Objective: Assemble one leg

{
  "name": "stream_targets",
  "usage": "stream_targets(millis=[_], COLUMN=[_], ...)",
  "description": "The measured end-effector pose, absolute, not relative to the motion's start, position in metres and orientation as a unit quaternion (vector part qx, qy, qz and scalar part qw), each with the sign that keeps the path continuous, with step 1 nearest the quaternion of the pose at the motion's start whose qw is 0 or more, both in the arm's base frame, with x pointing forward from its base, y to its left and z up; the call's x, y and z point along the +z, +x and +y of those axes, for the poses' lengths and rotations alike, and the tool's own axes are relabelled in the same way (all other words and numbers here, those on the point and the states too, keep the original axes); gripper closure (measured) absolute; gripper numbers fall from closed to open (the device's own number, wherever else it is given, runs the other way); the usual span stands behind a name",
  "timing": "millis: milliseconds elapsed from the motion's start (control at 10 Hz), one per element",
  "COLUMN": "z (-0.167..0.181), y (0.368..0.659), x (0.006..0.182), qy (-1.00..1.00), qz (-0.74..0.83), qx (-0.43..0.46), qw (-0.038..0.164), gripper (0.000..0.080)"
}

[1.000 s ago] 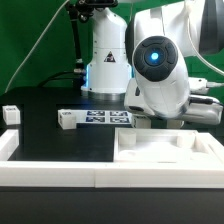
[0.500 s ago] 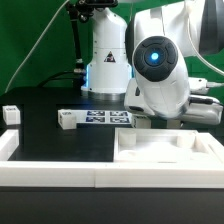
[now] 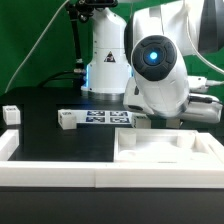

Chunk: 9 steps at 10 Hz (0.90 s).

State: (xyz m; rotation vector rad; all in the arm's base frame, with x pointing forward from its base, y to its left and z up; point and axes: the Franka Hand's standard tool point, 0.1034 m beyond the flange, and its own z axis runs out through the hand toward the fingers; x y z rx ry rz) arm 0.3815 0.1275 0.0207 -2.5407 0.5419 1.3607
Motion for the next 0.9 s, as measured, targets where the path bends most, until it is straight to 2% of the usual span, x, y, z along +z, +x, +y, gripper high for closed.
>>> stream_targets(millis=[200,300,400,600,700,900], z=[0.127,0.128,0.128,0.130,0.131,0.120], y=[0.398,0.415,0.429,0.430,0.441,0.440], x=[0.045,0.063,0.070,0.066,0.064,0.065], qy=[-0.864,-0.869,-0.889,-0.897,-0.918,-0.955], qz=[0.177,0.171,0.169,0.171,0.177,0.138], qx=[0.459,0.450,0.412,0.391,0.338,0.249], qw=[0.110,0.114,0.111,0.110,0.107,0.090], gripper=[0.0508,0.0508,0.0508,0.0508,0.0508,0.0508])
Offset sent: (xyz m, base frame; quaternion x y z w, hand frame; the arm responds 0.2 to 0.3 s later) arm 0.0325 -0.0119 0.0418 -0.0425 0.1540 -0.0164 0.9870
